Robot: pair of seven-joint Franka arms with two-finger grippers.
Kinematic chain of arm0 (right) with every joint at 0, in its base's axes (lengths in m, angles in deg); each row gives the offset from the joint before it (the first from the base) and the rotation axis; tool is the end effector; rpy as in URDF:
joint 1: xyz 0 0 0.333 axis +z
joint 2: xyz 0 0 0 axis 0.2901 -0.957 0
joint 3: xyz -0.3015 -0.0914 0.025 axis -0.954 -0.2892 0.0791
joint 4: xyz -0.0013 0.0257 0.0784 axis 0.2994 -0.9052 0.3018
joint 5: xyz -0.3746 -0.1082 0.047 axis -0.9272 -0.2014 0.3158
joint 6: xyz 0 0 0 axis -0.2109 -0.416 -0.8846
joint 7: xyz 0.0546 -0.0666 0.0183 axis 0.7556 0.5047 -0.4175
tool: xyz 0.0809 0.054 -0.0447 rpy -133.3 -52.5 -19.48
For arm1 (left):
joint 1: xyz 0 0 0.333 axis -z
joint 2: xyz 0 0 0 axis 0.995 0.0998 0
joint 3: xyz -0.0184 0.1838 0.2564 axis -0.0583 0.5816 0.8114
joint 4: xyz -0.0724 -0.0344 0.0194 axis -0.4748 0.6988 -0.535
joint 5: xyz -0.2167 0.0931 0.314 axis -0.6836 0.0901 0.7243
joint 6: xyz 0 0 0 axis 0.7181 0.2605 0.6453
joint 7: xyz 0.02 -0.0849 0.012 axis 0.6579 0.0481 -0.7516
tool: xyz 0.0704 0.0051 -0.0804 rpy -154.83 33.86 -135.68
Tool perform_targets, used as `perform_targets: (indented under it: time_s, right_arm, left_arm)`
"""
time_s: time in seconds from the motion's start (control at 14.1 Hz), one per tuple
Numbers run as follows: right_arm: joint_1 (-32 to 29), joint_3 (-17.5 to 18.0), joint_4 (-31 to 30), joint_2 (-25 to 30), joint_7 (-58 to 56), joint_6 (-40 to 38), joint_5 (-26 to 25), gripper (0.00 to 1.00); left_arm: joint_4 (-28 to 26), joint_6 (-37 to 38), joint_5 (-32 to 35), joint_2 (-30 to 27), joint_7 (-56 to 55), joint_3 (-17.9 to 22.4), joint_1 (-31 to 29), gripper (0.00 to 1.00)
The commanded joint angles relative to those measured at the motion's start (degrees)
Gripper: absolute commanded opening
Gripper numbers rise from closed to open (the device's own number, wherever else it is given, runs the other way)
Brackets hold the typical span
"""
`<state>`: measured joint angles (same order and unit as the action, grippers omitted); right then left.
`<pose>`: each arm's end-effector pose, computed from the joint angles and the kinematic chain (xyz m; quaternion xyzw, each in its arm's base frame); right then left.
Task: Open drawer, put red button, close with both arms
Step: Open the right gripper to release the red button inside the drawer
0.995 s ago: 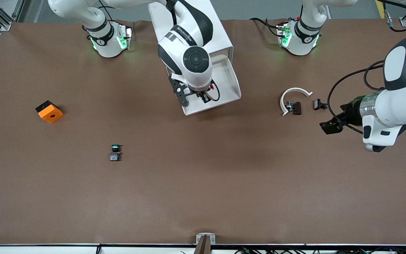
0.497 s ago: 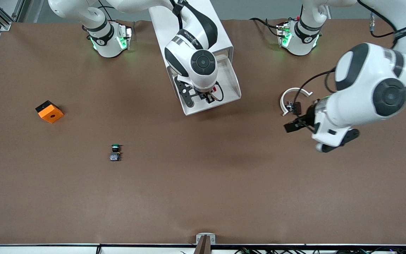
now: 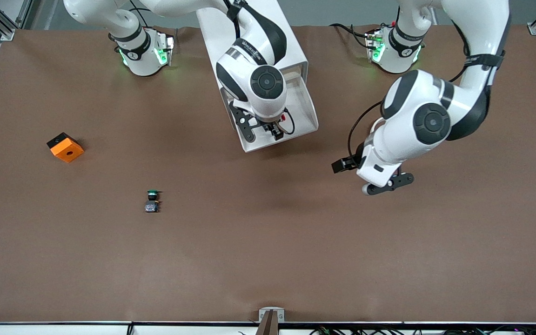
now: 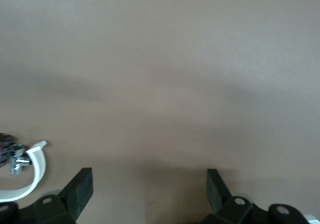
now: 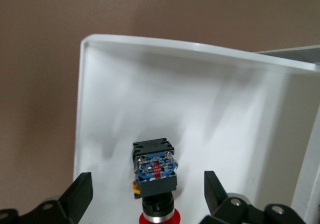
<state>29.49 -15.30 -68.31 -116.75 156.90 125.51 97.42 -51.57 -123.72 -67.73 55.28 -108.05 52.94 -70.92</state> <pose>0.4472 0.5232 0.3597 0.8403 -0.5275 -0.1077 0.0637 0.5768 -0.2845 0.3896 0.9850 0.1387 -0.0713 0.0742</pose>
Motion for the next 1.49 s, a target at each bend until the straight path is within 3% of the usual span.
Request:
perform_targets:
  time_s: [0.0, 0.28, 0.64, 0.85, 1.21, 1.42]
  right_arm:
    - [-2.5, -0.2, -0.1, 3.9, -0.8, -3.8, 1.2, 1.0]
    - [-6.4, -0.3, 1.2, 8.3, -12.1, -12.1, 1.2, 1.0]
    - [-13.4, -0.4, -0.2, 15.9, -29.0, -15.6, 1.1, 1.0]
    - [-18.0, -0.5, -5.2, 21.9, -42.0, -16.7, 0.9, 1.0]
    - [-27.8, -0.6, -15.9, 31.8, -65.6, -16.3, 0.6, 1.0]
    - [-33.0, -0.6, -17.9, 33.7, -77.4, -16.2, -2.2, 1.0]
  left_arm:
    - [-4.2, -5.0, 0.9, 0.0, -1.2, -0.3, 2.3, 1.0]
    - [-7.4, -13.9, 0.7, 3.6, -11.1, -0.6, 7.6, 1.0]
    - [-8.8, -16.2, 0.9, 5.7, -16.3, -0.7, 12.3, 1.0]
    - [-10.2, -16.1, 0.5, 5.4, -21.1, -0.8, 15.1, 1.0]
    - [-11.6, -15.7, 0.2, 5.3, -25.3, -6.4, 16.0, 1.0]
    - [-11.7, -15.7, 0.2, 5.8, -27.6, -10.2, 16.2, 1.0]
